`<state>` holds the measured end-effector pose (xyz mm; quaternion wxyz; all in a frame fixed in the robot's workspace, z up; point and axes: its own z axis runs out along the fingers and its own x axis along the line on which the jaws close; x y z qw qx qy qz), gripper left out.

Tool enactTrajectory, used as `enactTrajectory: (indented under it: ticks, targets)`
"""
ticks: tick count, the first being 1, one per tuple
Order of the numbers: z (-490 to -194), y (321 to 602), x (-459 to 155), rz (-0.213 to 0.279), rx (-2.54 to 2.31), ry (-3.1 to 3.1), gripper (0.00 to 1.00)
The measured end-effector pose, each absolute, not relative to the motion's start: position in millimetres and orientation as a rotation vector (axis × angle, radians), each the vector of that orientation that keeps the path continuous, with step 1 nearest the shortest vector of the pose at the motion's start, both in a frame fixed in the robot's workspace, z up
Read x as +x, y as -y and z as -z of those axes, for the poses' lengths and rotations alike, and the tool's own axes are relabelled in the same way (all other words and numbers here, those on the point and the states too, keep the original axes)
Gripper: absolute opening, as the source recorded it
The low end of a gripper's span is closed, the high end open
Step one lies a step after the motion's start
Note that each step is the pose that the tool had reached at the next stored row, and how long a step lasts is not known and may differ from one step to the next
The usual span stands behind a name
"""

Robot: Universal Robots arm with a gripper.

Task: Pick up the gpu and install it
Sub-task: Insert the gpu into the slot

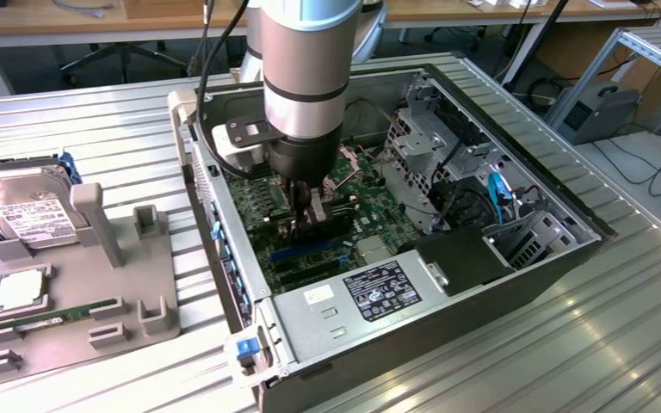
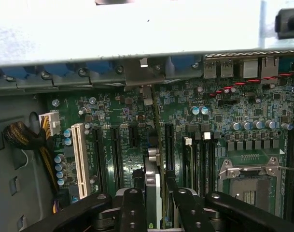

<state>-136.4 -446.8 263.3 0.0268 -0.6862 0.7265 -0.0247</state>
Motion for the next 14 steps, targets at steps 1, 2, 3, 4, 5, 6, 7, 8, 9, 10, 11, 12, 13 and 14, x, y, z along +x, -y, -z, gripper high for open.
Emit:
enactTrajectory:
  ticks: [1,2,3,4,5,6,7,8,9,10,11,12,13,14]
  targets:
    - [-263.2,446.8,-136.4,0.076,-2.120,-2.244,0.27]
    - [-263.1,446.7,-136.4,0.076,-2.120,-2.244,0.27]
    - [-263.1,446.7,-136.4,0.076,-2.120,-2.244,0.27]
    - [-263.4,446.8,-136.5,0.076,-2.119,-2.243,0.27]
    - [-263.8,446.7,-136.5,0.076,-2.119,-2.243,0.27]
    - [-264.2,446.7,-136.5,0.076,-2.119,-2.243,0.27]
    - [-264.8,446.7,-136.5,0.076,-2.119,-2.243,0.27]
    - [-265.4,446.7,-136.5,0.077,-2.119,-2.243,0.27]
    - [-265.6,446.7,-136.5,0.077,-2.119,-2.243,0.27]
    - [-265.6,446.7,-136.5,0.077,-2.119,-2.244,0.27]
    - [-265.6,446.7,-136.5,0.077,-2.119,-2.244,0.27]
    - [-265.6,446.7,-136.6,0.077,-2.119,-2.244,0.27]
    - [-265.6,446.8,-136.6,0.078,-2.119,-2.244,0.27]
    - [-265.6,446.7,-136.5,0.079,-2.118,-2.247,0.27]
